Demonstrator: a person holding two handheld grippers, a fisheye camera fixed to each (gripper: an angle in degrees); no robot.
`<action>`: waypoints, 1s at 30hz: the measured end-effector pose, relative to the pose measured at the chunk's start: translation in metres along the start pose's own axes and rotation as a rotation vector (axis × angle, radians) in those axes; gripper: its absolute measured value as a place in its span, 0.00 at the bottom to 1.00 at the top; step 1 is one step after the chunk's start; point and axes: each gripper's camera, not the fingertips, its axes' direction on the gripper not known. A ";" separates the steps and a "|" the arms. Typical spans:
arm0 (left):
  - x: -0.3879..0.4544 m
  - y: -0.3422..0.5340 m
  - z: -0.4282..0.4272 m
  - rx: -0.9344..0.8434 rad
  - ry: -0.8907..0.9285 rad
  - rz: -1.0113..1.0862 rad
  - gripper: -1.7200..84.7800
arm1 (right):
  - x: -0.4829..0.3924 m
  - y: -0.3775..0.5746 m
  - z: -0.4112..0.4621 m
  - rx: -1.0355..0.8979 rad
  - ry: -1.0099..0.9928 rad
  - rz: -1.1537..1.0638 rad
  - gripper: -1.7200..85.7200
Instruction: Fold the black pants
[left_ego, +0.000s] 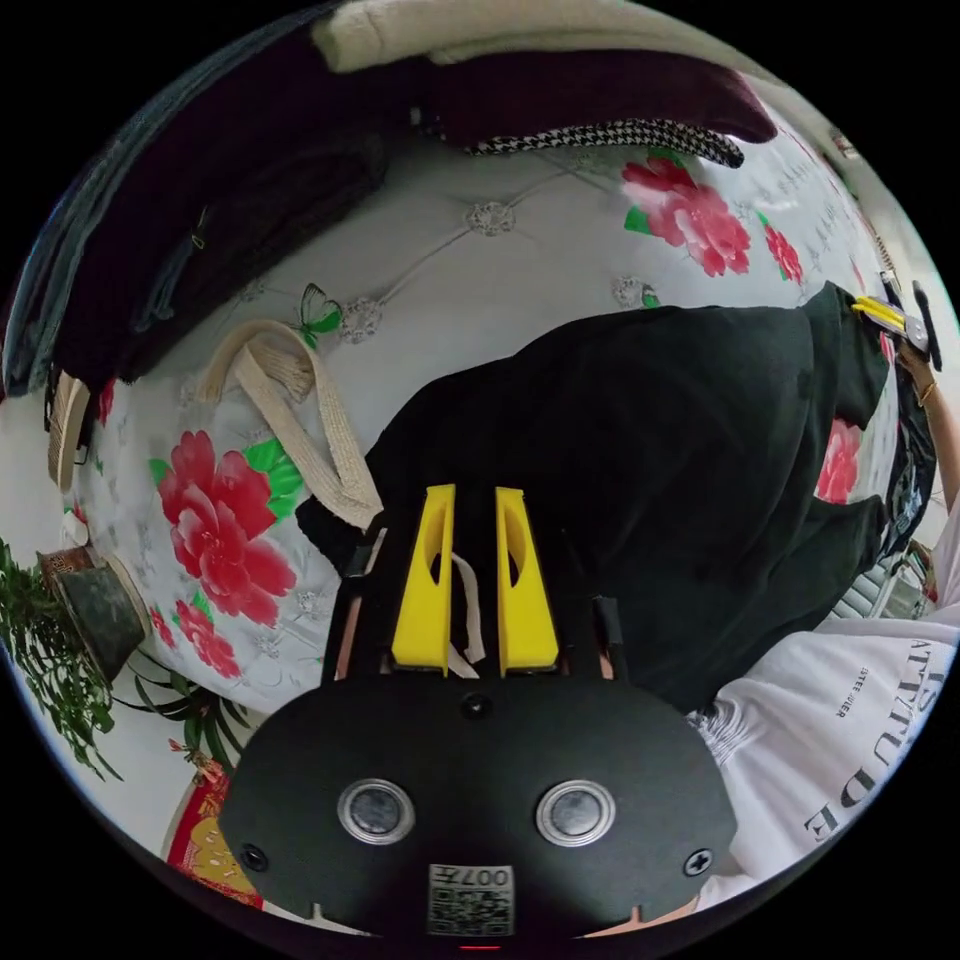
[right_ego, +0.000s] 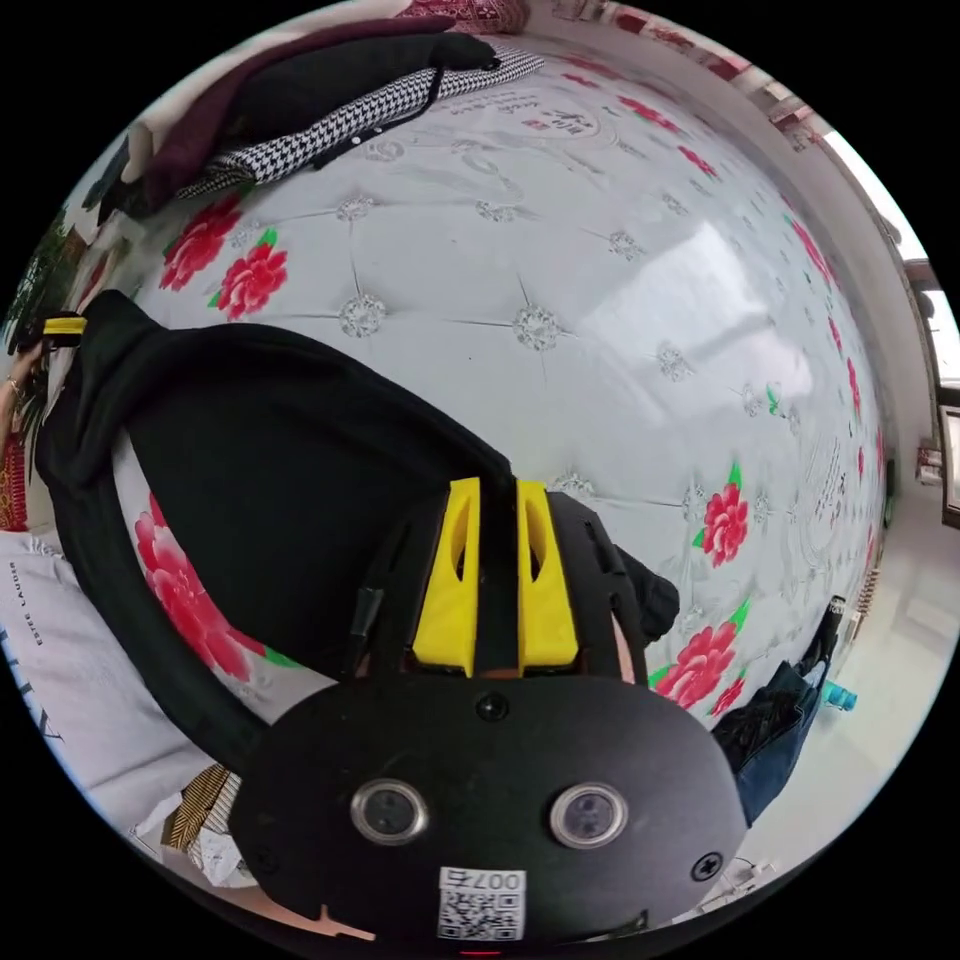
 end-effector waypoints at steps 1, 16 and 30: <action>-0.007 0.005 0.001 0.026 0.039 -0.022 0.09 | -0.001 0.002 -0.004 -0.029 0.000 0.003 0.03; -0.009 0.049 0.014 0.197 0.029 -0.026 0.09 | -0.015 0.251 -0.063 0.258 -0.120 0.499 0.05; -0.011 0.065 -0.050 0.351 -0.003 0.062 0.11 | -0.048 0.218 -0.066 0.308 -0.297 0.314 0.13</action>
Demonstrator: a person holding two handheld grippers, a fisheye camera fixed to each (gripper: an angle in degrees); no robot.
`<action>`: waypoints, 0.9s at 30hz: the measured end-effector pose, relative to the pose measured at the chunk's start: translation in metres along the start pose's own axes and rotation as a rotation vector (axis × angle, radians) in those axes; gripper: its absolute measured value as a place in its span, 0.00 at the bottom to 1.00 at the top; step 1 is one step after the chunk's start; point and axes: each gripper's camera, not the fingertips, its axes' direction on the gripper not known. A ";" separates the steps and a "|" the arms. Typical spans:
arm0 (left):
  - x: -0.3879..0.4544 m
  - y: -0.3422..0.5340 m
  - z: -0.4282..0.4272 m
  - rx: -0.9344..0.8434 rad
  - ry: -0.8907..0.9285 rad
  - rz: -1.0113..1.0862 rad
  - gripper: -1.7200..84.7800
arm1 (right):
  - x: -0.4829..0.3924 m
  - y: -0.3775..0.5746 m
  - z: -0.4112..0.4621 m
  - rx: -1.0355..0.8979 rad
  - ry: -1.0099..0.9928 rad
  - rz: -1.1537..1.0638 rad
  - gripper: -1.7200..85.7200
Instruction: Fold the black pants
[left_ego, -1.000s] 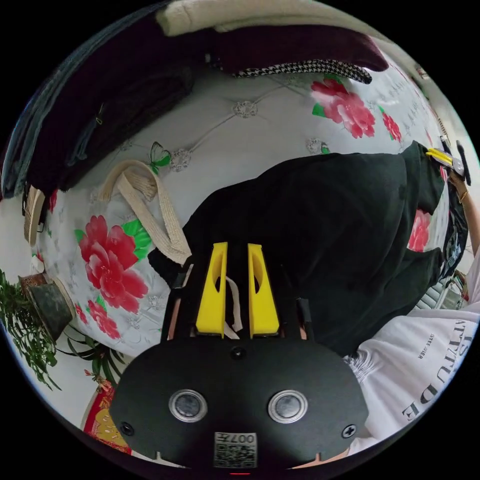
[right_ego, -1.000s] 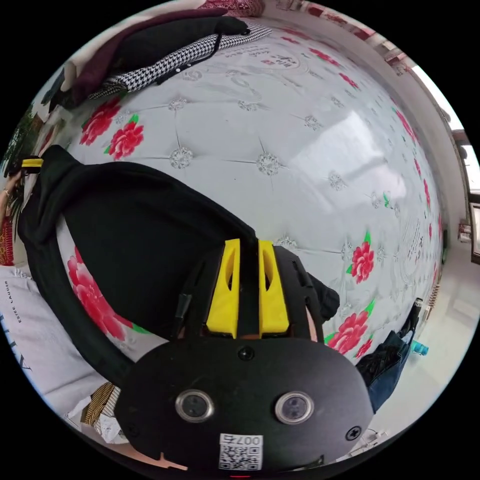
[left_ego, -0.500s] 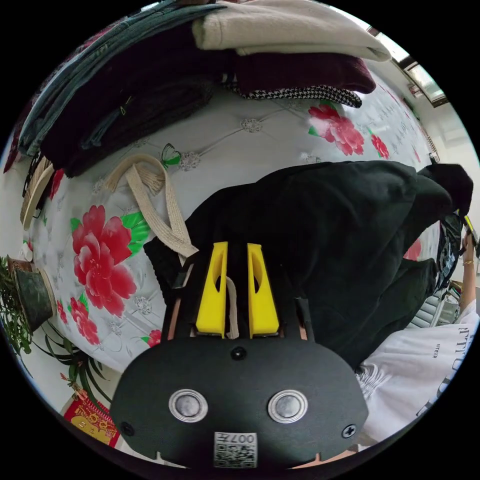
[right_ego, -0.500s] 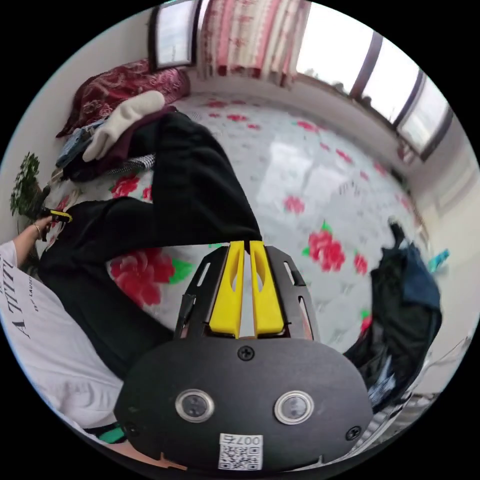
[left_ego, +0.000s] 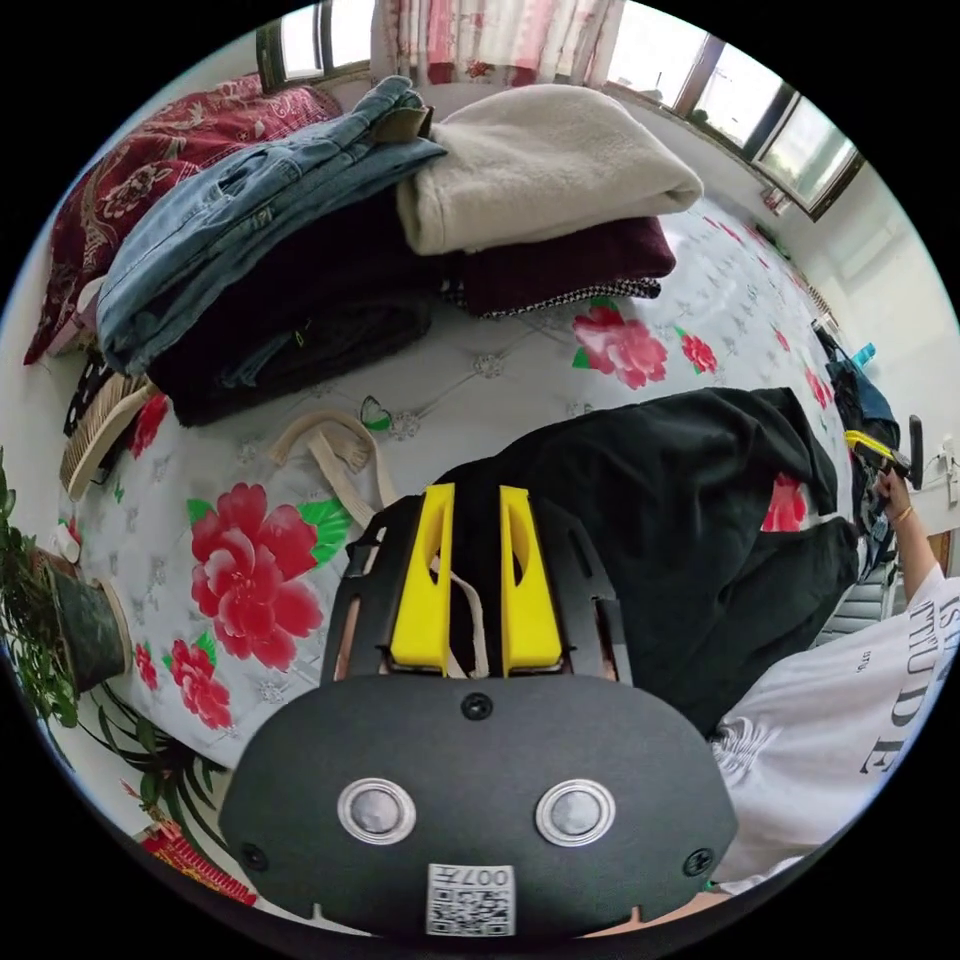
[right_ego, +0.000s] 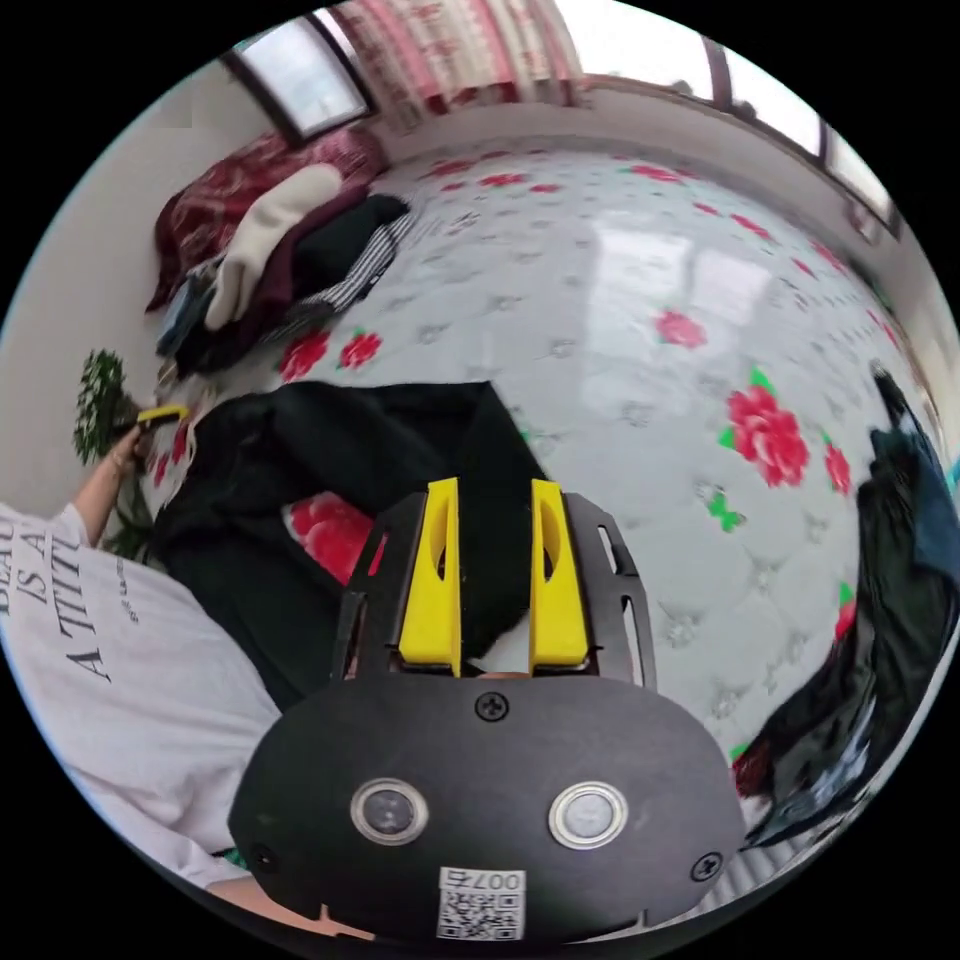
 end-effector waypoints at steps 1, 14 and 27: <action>0.002 -0.007 0.009 -0.044 -0.014 0.018 0.12 | -0.014 -0.003 0.017 -0.059 -0.003 -0.056 0.13; 0.005 -0.034 0.069 -0.348 -0.058 0.134 0.06 | -0.053 0.011 0.046 -0.313 0.379 -0.279 0.05; -0.028 0.024 -0.008 -0.131 -0.002 0.068 0.01 | 0.103 -0.008 -0.117 0.166 0.079 0.208 0.02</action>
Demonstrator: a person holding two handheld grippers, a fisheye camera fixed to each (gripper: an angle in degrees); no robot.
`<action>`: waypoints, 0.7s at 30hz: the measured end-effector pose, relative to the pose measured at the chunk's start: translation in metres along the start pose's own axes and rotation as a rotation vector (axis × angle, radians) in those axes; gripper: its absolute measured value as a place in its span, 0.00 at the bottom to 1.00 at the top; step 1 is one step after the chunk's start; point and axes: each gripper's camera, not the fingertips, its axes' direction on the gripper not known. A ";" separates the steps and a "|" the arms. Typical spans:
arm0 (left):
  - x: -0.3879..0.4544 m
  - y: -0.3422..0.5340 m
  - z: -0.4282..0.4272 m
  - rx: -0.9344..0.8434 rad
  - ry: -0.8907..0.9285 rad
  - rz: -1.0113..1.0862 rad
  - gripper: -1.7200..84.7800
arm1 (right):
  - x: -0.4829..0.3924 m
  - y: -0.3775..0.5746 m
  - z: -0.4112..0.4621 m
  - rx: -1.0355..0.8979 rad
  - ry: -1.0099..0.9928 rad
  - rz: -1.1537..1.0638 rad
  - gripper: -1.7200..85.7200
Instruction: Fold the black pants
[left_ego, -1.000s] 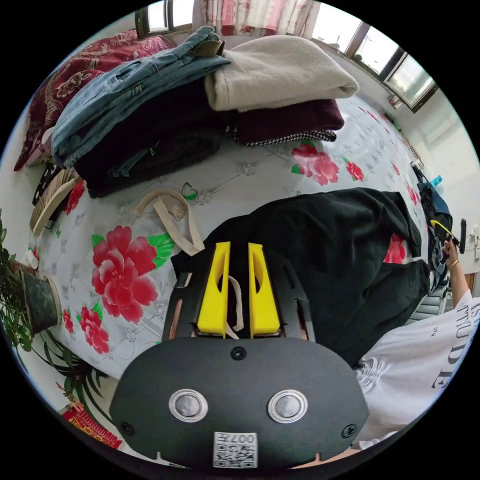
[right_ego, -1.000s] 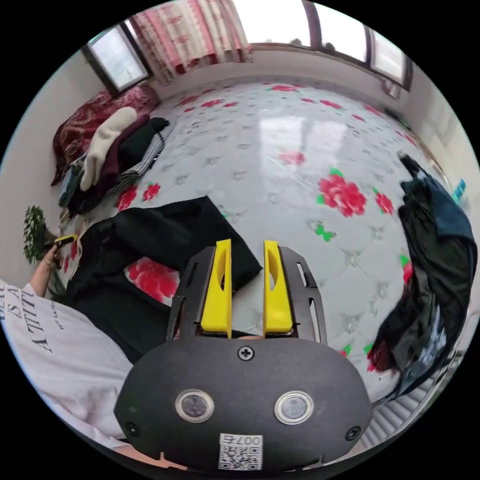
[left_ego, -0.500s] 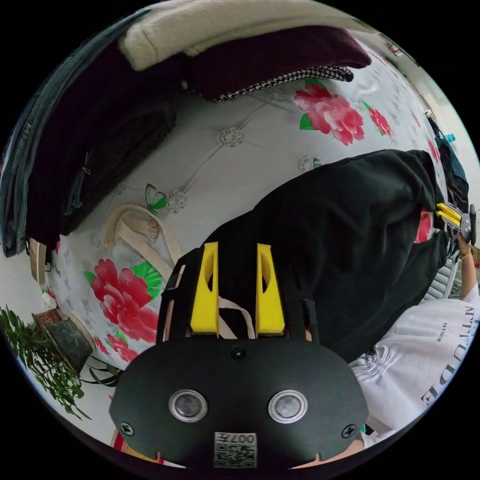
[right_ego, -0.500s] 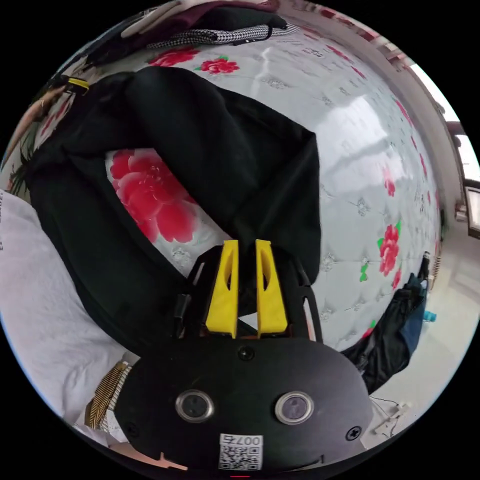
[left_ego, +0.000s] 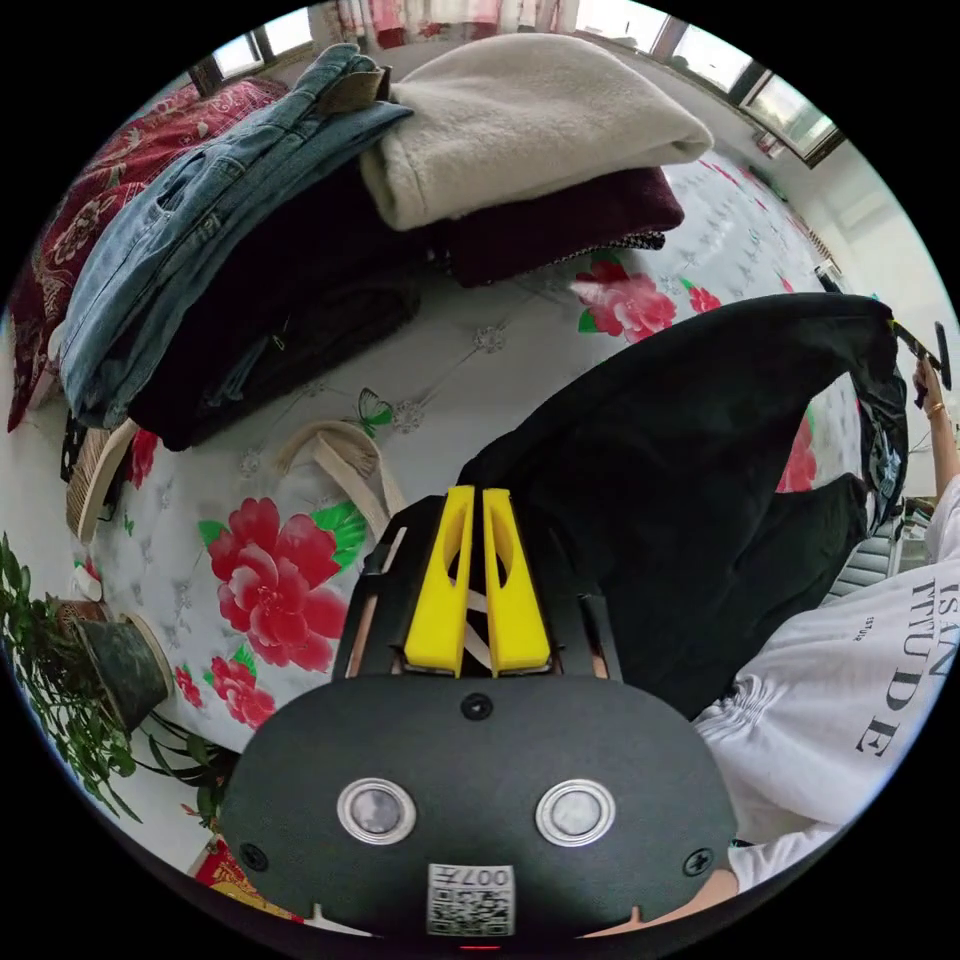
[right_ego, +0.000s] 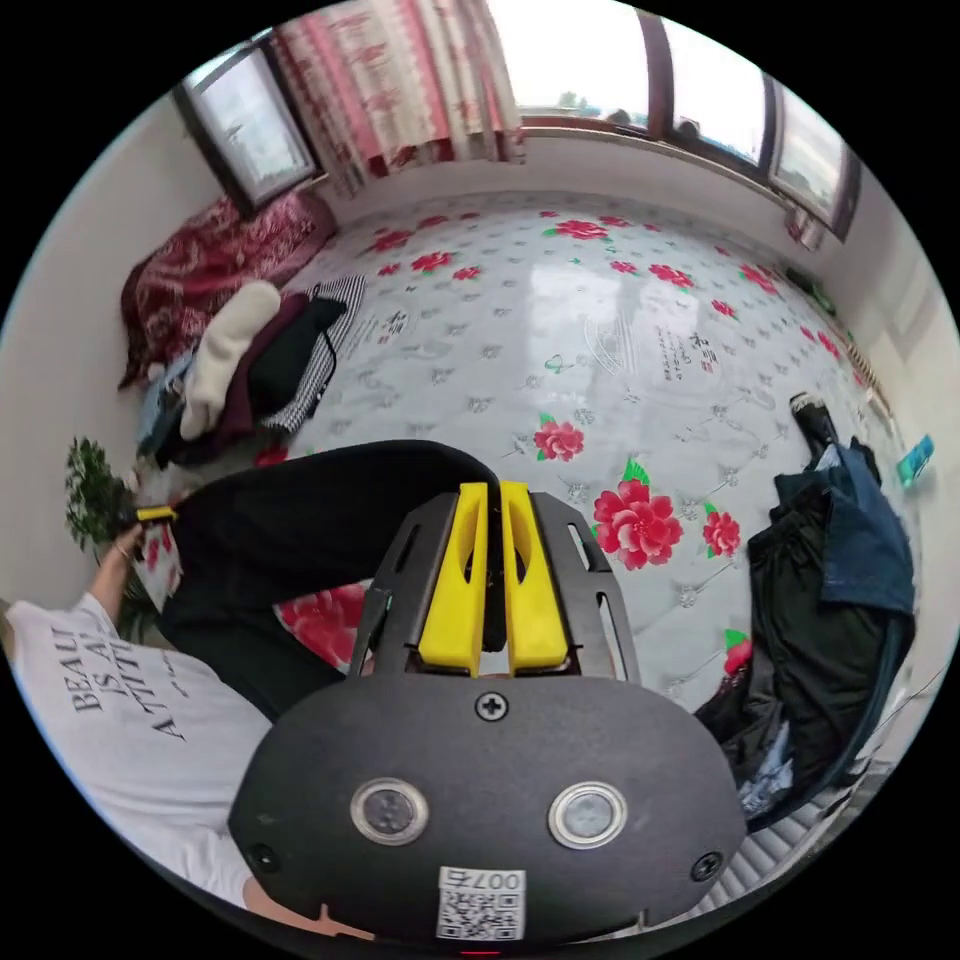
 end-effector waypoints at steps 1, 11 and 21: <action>-0.006 0.001 0.003 -0.017 0.014 -0.012 0.01 | 0.007 -0.003 0.011 -0.031 0.002 0.017 0.02; -0.022 -0.006 -0.003 -0.028 0.044 -0.063 0.01 | 0.008 -0.032 0.070 -0.066 -0.029 0.018 0.02; -0.043 0.091 -0.097 0.246 0.244 -0.112 0.01 | 0.029 0.043 -0.027 0.270 -0.230 0.015 0.02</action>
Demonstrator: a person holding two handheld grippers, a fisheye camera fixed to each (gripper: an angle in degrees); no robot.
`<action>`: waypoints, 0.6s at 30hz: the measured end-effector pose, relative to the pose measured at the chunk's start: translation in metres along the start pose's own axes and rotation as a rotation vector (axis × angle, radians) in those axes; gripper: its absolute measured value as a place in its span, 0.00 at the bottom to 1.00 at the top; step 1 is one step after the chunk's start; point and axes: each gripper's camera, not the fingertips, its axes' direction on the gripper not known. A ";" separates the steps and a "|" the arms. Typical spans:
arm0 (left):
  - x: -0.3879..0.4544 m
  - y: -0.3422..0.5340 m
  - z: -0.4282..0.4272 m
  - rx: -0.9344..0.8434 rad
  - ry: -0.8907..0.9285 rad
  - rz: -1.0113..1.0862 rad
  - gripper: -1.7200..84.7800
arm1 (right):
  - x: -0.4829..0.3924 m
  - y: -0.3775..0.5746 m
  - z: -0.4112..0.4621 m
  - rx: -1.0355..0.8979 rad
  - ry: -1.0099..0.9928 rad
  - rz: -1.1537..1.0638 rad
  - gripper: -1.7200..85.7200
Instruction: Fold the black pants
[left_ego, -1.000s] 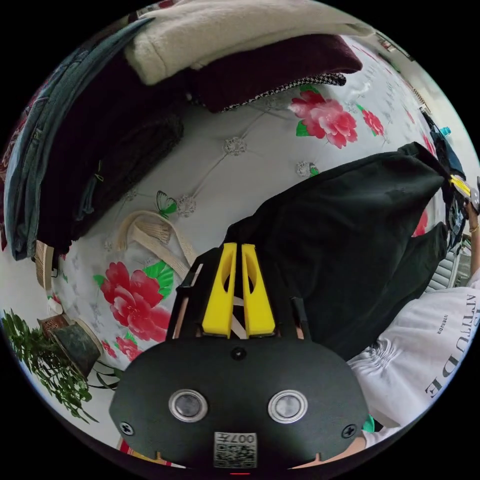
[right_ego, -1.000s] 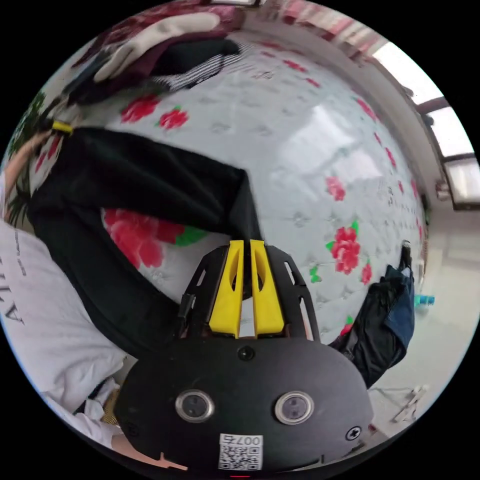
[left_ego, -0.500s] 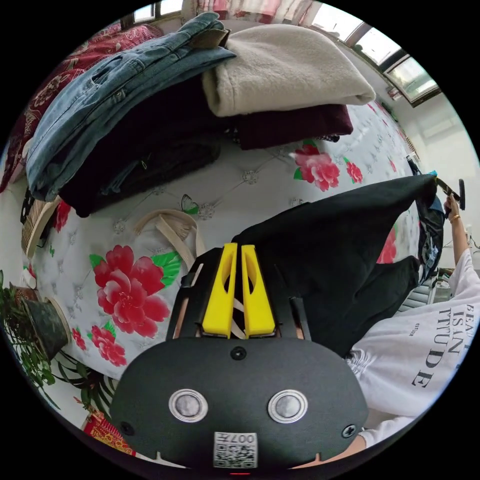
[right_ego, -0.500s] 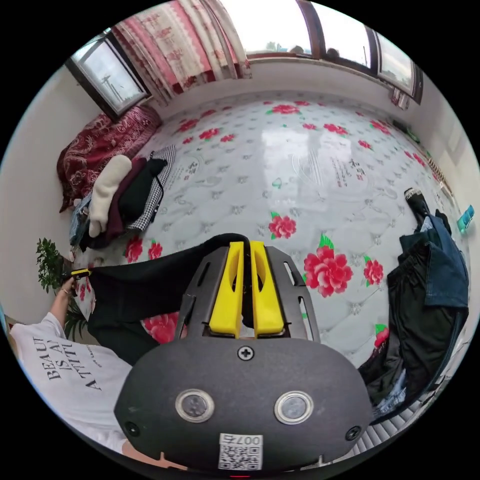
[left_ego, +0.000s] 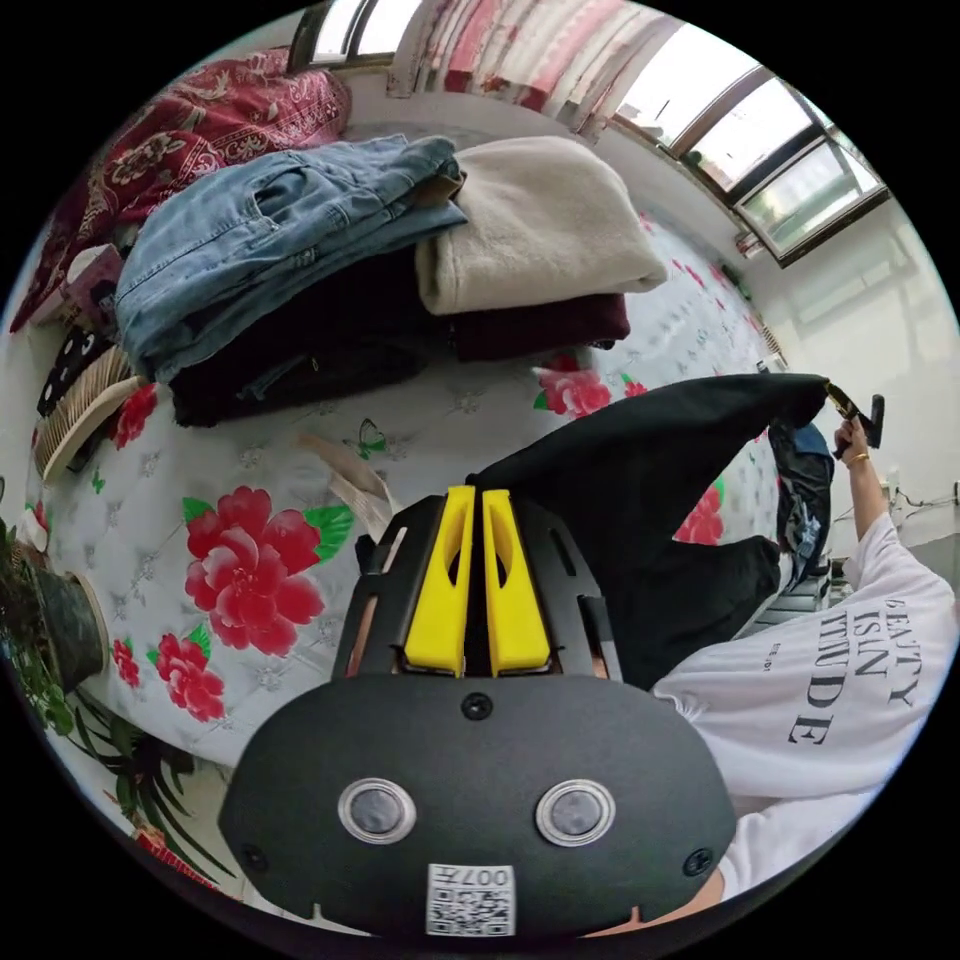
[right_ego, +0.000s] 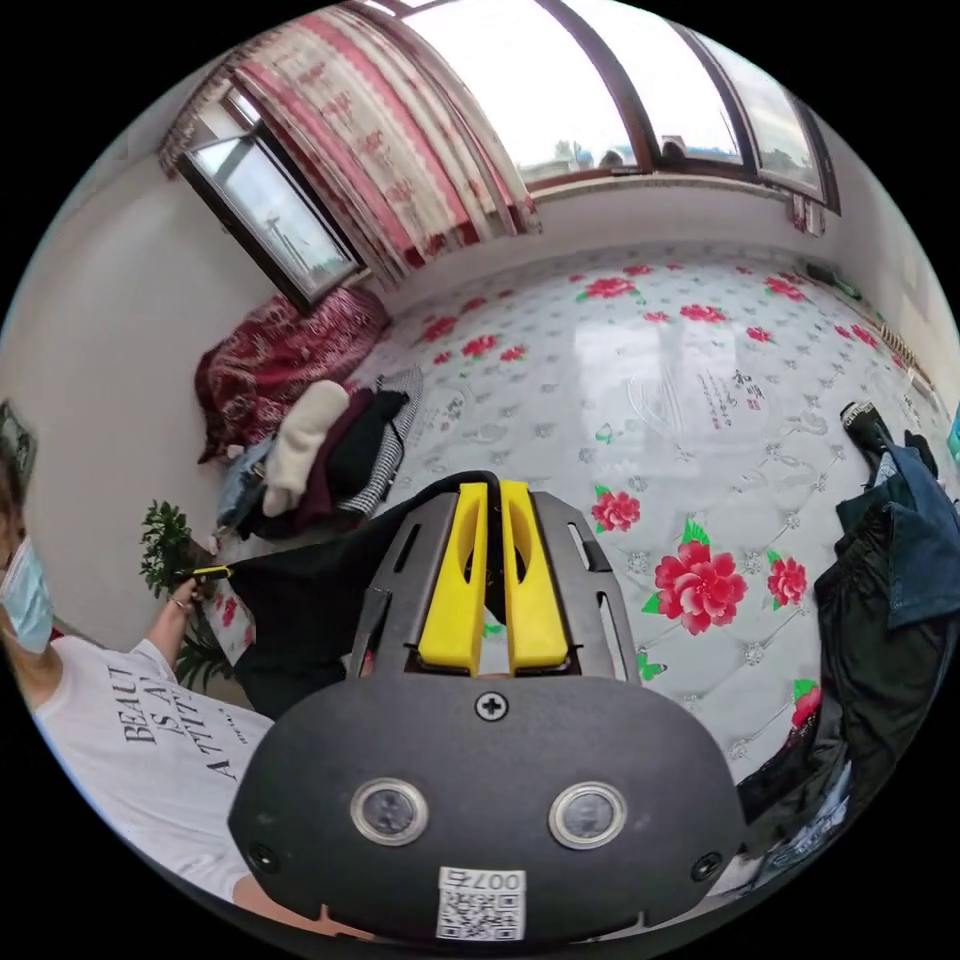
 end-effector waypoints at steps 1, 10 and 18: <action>0.006 0.019 -0.021 0.053 0.029 0.034 0.01 | -0.005 0.015 -0.023 0.033 0.006 -0.021 0.02; 0.029 0.200 -0.030 -0.020 0.082 0.036 0.01 | -0.003 0.236 -0.080 -0.138 0.198 0.002 0.02; 0.005 0.254 0.053 -0.197 0.155 -0.186 0.01 | 0.038 0.348 -0.001 -0.428 0.250 0.289 0.02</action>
